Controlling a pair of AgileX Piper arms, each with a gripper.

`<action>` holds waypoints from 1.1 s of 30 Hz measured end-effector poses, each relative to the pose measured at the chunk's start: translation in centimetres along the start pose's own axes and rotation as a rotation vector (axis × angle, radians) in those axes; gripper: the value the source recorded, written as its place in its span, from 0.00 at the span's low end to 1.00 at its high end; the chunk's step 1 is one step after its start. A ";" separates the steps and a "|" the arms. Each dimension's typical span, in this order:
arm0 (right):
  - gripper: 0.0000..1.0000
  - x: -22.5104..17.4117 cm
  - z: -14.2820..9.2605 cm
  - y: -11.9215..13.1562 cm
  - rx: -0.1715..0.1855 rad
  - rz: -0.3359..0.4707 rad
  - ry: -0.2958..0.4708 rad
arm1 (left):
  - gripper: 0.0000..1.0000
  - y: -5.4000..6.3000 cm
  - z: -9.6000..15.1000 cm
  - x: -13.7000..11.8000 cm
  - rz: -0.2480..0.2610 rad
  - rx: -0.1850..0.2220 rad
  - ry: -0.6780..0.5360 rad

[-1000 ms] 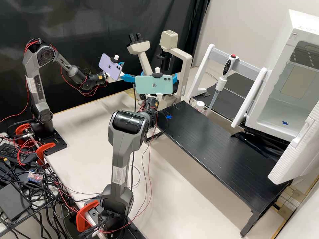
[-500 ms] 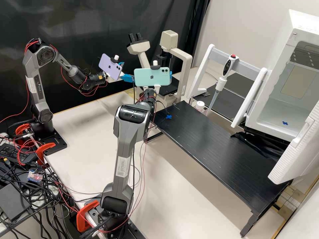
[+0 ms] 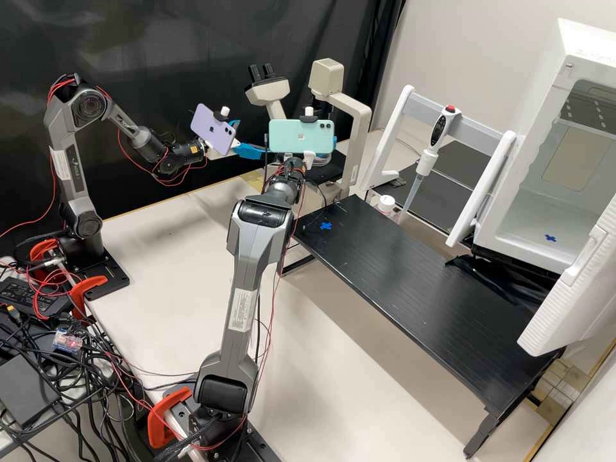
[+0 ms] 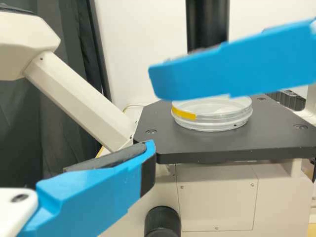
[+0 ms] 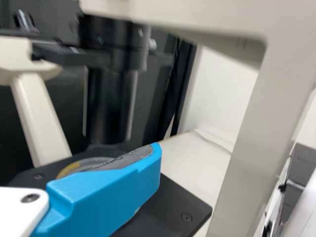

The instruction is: Move the petri dish to the bench

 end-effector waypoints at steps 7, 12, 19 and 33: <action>1.00 1.4 1.6 -0.3 -0.002 -0.033 -0.068 | 1.00 0.0 0.0 0.0 0.000 0.000 0.000; 1.00 1.7 2.0 -0.4 0.008 -0.028 -0.083 | 1.00 0.0 0.0 0.0 0.000 0.000 0.000; 1.00 1.9 1.9 -0.2 0.005 -0.020 -0.085 | 1.00 0.0 0.0 0.0 0.000 0.000 0.000; 1.00 2.8 2.7 -1.9 0.045 -0.060 -0.133 | 1.00 0.0 0.0 0.0 0.000 0.000 0.000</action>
